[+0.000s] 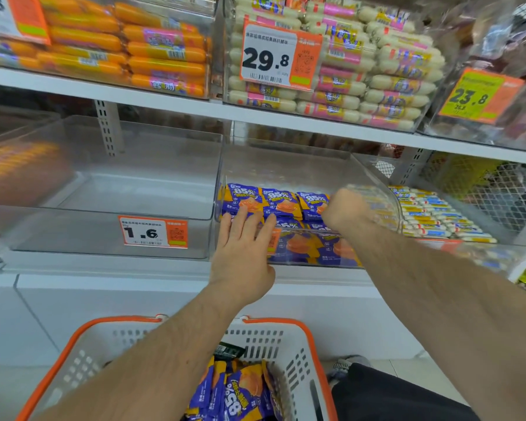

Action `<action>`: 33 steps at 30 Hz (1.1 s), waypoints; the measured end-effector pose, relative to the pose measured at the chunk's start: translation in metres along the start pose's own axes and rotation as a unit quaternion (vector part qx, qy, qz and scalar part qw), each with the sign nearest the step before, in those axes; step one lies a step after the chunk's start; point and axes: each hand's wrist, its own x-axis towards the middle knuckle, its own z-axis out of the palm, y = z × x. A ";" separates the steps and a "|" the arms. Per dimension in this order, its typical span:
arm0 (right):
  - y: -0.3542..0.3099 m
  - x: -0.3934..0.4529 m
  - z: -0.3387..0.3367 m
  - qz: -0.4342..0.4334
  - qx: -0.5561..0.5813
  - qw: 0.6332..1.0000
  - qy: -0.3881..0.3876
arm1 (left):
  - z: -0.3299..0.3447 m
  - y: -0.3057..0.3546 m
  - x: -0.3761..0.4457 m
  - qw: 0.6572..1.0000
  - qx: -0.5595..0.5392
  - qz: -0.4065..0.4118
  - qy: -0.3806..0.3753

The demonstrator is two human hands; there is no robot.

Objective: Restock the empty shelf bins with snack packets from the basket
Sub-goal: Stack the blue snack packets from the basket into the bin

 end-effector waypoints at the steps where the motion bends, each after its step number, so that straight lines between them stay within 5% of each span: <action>1: 0.000 -0.007 0.002 -0.012 0.042 0.995 0.091 | 0.000 0.000 -0.003 1.000 -0.019 -0.003 -0.005; 4: -0.010 -0.054 0.012 -0.157 0.146 0.922 0.324 | 0.002 -0.002 -0.031 0.993 -0.111 0.014 0.025; 6: -0.017 -0.093 0.039 -0.266 0.200 0.881 0.338 | 0.014 -0.008 -0.065 0.985 -0.174 -0.006 0.015; 8: -0.023 -0.133 0.073 -0.318 0.206 0.896 0.233 | 0.023 -0.015 -0.102 0.971 -0.225 -0.063 -0.047; 11: -0.028 -0.176 0.123 -0.282 0.095 0.945 -0.135 | 0.031 -0.022 -0.145 0.935 -0.270 -0.154 -0.172; 13: -0.028 -0.193 0.160 -0.247 -0.014 0.909 -0.334 | 0.037 -0.026 -0.164 0.916 -0.279 -0.185 -0.222; 15: -0.024 -0.211 0.189 -0.238 -0.117 0.865 -0.425 | 0.040 -0.028 -0.180 0.895 -0.293 -0.210 -0.263; 20: -0.003 -0.249 0.217 -0.211 -0.243 0.814 -0.484 | 0.047 -0.028 -0.209 0.855 -0.308 -0.252 -0.333; 33: -0.027 -0.229 0.176 -0.247 -0.256 0.790 -0.500 | 0.044 -0.035 -0.203 0.843 -0.309 -0.274 -0.344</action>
